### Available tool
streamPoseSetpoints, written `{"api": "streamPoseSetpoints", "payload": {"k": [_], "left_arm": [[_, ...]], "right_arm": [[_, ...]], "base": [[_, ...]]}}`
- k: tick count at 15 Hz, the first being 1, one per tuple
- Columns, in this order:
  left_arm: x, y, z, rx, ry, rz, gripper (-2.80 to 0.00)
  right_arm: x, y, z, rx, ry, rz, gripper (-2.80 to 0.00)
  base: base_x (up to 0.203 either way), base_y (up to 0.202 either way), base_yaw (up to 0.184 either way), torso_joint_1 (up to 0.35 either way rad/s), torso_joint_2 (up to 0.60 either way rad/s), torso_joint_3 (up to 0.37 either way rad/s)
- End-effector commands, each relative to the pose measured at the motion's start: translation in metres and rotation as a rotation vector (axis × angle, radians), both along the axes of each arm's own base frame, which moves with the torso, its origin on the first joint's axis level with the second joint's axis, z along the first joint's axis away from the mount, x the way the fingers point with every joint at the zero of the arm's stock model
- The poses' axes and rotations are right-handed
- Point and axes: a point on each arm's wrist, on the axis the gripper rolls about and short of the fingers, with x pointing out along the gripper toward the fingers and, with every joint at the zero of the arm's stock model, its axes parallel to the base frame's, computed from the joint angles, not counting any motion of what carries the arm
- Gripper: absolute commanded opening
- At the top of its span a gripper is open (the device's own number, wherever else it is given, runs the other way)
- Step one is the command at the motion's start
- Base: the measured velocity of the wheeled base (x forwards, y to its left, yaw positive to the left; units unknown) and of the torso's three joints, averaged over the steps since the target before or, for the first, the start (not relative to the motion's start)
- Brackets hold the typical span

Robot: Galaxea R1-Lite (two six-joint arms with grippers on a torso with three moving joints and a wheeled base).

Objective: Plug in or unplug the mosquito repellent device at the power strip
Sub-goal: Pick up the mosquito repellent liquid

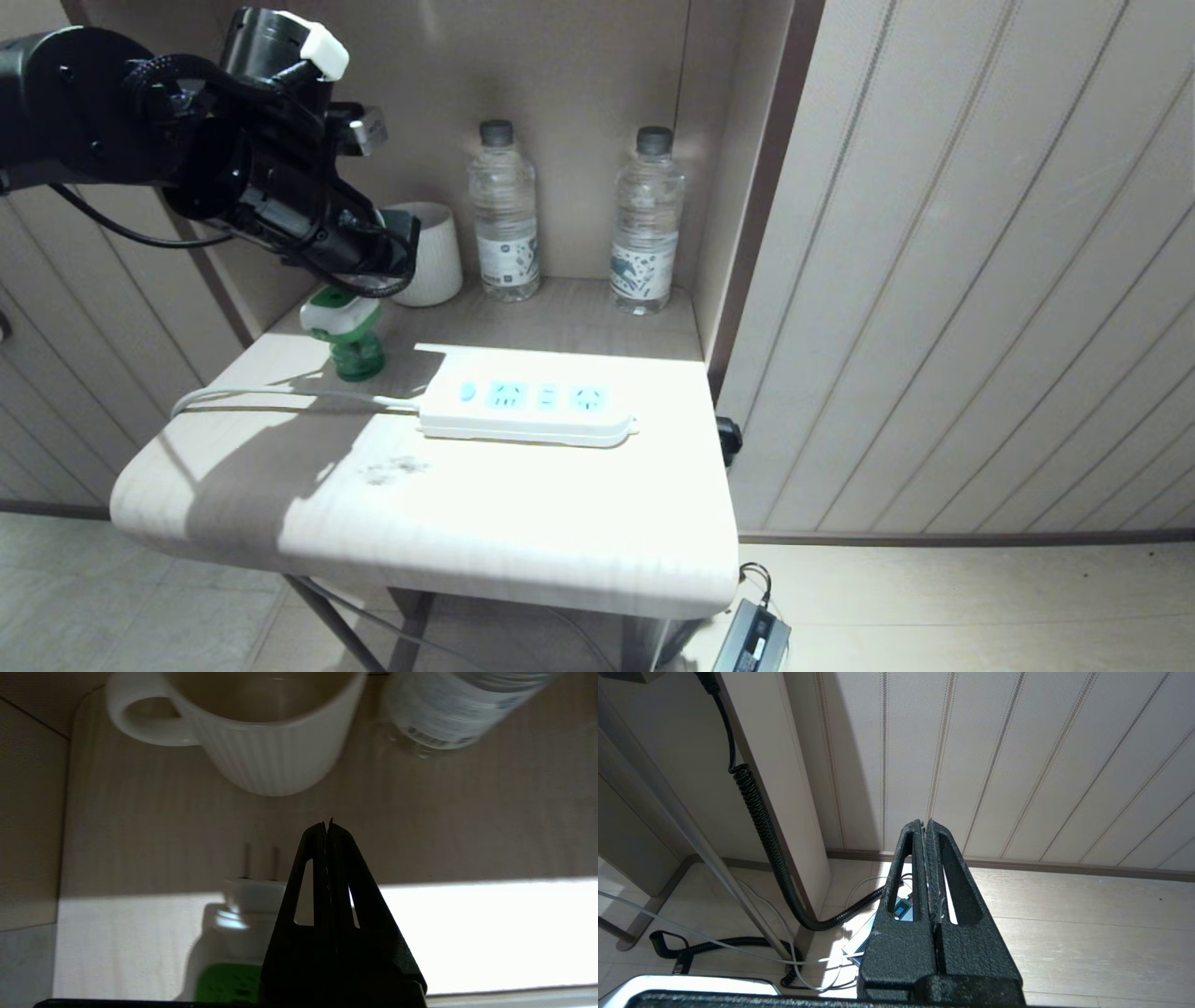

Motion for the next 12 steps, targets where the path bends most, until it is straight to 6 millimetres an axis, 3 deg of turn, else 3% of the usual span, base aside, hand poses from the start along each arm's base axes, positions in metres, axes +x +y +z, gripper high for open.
{"api": "streamPoseSetpoints", "payload": {"k": [1, 6, 8, 9, 12], "left_arm": [[-0.012, -0.004, 0.009, -0.017, -0.015, -0.016, -2.80], [-0.046, 0.006, 0.032, -0.074, -0.060, -0.005, -2.80], [-0.092, 0.025, 0.067, -0.117, -0.174, 0.010, -2.80], [-0.112, 0.035, 0.074, -0.128, -0.208, 0.037, -2.80], [-0.135, 0.046, 0.049, -0.137, -0.196, 0.122, -2.80]], "right_arm": [[0.000, 0.000, 0.000, 0.000, 0.002, 0.001, -2.80], [0.000, 0.000, 0.000, -0.002, 0.002, 0.001, -2.80], [0.000, 0.000, 0.000, 0.000, 0.002, 0.001, -2.80], [0.000, 0.000, 0.000, -0.002, 0.002, 0.001, -2.80], [0.000, 0.000, 0.000, 0.000, 0.002, 0.001, -2.80]], "base": [[0.000, 0.000, 0.000, 0.000, 0.00, 0.000], [0.000, 0.000, 0.000, 0.000, 0.00, 0.000], [0.000, 0.000, 0.000, 0.000, 0.00, 0.000], [0.000, 0.000, 0.000, 0.000, 0.00, 0.000], [0.000, 0.000, 0.000, 0.000, 0.00, 0.000]]}}
